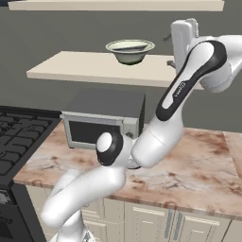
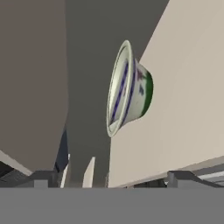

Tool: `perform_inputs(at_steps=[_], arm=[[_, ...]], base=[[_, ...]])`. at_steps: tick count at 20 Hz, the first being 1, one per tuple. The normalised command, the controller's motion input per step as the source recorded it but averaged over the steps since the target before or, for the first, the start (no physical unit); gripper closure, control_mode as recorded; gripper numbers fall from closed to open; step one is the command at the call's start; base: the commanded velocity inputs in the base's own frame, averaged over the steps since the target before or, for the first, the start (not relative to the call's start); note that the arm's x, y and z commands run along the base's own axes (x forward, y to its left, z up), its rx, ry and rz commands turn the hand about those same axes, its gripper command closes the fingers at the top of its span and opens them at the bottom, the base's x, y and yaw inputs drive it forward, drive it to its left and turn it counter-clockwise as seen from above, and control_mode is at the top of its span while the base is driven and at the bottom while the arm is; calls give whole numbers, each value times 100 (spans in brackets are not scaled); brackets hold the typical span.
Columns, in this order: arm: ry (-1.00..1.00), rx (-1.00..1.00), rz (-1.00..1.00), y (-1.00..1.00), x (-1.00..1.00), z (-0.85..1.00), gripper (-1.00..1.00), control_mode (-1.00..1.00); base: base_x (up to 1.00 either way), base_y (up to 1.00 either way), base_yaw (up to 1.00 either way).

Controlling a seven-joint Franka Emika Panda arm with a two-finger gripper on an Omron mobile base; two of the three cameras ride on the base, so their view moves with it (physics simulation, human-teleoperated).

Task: Pick up the bowls on the counter and stack them on top of one another in the open cabinet. Place the smaller bowl on top of the larger bowl.

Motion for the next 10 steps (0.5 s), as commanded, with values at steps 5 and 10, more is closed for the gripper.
perform_inputs(at_steps=[5,10], arm=[[0,0,0,-1,-79,0,-100,-100],[0,0,0,0,-78,-6,-100,-100]], base=[[0,0,0],[0,0,0]])
